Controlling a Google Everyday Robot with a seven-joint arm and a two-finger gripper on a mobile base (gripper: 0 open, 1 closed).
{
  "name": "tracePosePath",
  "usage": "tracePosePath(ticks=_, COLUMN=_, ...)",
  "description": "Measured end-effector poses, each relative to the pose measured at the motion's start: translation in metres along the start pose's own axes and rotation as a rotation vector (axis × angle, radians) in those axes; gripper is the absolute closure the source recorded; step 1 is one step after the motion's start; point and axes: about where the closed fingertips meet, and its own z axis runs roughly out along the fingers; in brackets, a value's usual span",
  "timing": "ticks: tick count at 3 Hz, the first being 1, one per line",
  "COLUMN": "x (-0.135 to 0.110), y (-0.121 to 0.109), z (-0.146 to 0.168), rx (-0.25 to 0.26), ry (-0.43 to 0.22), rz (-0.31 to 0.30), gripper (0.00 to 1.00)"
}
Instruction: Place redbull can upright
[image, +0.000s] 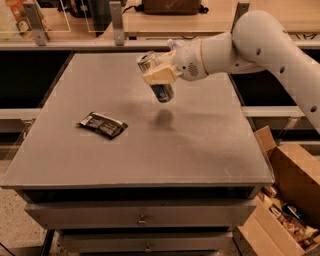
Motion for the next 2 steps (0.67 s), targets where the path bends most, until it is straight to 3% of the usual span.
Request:
tracePosePath(ticks=1, x=0.0097, y=-0.0084, z=-0.0114, rx=-0.028, ry=-0.144, rz=0.002, gripper=1.0)
tracePosePath(ticks=2, x=0.0171, y=-0.0128, z=-0.0208, rx=-0.048, ry=-0.244, rz=0.003, gripper=1.0)
